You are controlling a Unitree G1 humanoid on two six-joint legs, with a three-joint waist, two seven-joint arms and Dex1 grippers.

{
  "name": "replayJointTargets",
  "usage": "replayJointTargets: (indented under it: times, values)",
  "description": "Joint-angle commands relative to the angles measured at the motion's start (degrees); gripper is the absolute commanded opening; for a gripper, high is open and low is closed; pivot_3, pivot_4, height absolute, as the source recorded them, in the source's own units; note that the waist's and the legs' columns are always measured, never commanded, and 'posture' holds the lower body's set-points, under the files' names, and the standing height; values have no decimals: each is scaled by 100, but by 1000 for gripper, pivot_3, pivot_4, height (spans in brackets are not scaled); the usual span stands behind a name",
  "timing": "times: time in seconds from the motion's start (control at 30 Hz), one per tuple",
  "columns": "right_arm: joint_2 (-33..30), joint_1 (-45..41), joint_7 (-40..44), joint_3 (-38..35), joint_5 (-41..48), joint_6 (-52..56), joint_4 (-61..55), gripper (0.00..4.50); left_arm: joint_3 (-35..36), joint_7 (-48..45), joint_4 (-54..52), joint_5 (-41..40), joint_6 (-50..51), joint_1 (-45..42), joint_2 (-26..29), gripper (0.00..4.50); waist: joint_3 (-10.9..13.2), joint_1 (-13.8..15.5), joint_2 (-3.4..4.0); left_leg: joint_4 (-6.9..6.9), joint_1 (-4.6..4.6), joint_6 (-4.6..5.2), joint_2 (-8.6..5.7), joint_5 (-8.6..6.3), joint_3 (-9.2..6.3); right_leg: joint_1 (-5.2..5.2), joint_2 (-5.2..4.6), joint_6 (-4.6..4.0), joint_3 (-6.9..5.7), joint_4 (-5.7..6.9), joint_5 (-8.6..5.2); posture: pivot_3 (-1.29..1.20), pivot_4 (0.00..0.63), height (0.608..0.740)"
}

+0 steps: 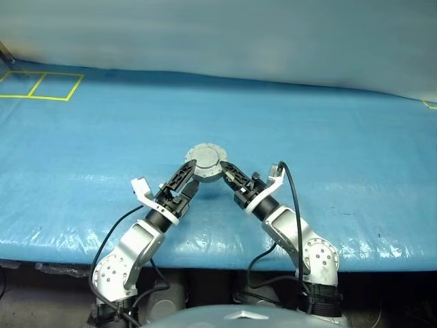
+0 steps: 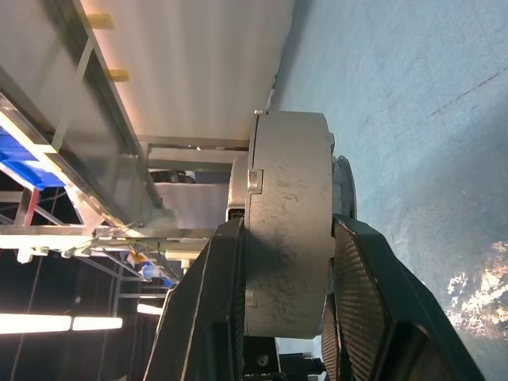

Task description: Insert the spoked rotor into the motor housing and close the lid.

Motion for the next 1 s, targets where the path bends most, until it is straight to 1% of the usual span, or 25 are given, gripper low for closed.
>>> replayJointTargets:
  times: [0.03, 0.47, 0.77, 1.0]
  values:
    - [37, 29, 74, 411, 412, 192, -500, 1194, -192, -56, 122, -184, -100, -87, -188, 4500, 0, 0, 0, 0, 0, 0, 0, 0, 0, 0, 0, 0, 0, 0, 0, 0, 150, 740]
    - [-37, -114, 79, 245, 371, -12, -540, 1194, -302, -1, 144, -304, -225, 115, -74, 4500, 0, -1, 0, -1, -4, 1, 0, 0, 0, -3, 1, 0, 0, 0, 0, 0, 150, 740]
    - [7, -184, 182, 195, 162, -306, -486, 1194, -303, -205, 166, -291, -219, 267, 97, 4500, 0, 2, 0, 0, -4, 1, 0, 0, 0, -3, 1, 0, -1, -1, 0, 0, 150, 740]
    - [-98, -109, 187, 301, 254, -202, -479, 1194, -242, -379, 254, -141, -307, 208, 121, 4500, 0, -2, 1, -1, -4, 3, 0, -2, 1, -3, 1, 0, 0, -3, 0, 0, 150, 740]
